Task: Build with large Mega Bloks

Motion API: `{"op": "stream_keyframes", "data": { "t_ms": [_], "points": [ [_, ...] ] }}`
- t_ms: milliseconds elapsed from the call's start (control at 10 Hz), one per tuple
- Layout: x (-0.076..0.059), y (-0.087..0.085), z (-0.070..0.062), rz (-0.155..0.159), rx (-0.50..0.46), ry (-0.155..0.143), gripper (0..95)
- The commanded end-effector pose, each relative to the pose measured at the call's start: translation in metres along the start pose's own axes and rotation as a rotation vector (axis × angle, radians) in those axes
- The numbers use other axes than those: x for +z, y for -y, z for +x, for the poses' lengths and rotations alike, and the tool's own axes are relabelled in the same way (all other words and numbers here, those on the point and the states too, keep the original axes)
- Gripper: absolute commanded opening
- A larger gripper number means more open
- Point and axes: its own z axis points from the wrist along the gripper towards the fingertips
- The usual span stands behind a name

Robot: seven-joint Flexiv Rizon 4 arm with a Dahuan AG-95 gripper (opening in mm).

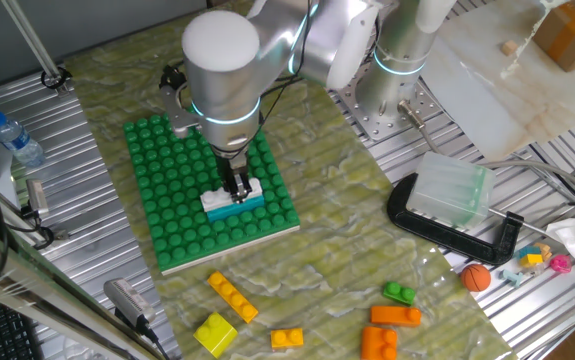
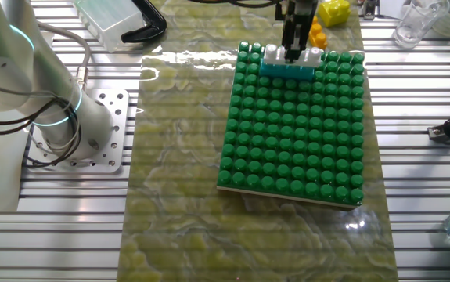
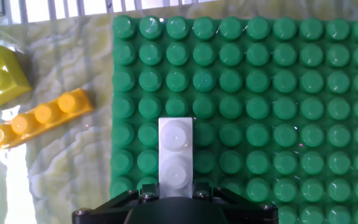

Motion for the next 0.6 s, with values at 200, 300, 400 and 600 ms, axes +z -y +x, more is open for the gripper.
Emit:
{"op": "stream_keyframes", "data": {
  "t_ms": [200,300,400,600],
  "points": [
    [0.000,0.001,-0.001,-0.008,0.028,0.023,0.0],
    [0.002,0.001,-0.001,-0.007,0.046,0.016,0.0],
    [0.005,0.003,-0.003,-0.006,0.051,0.014,0.0],
    [0.012,0.005,-0.005,-0.013,0.043,0.015,0.0]
  ]
}}
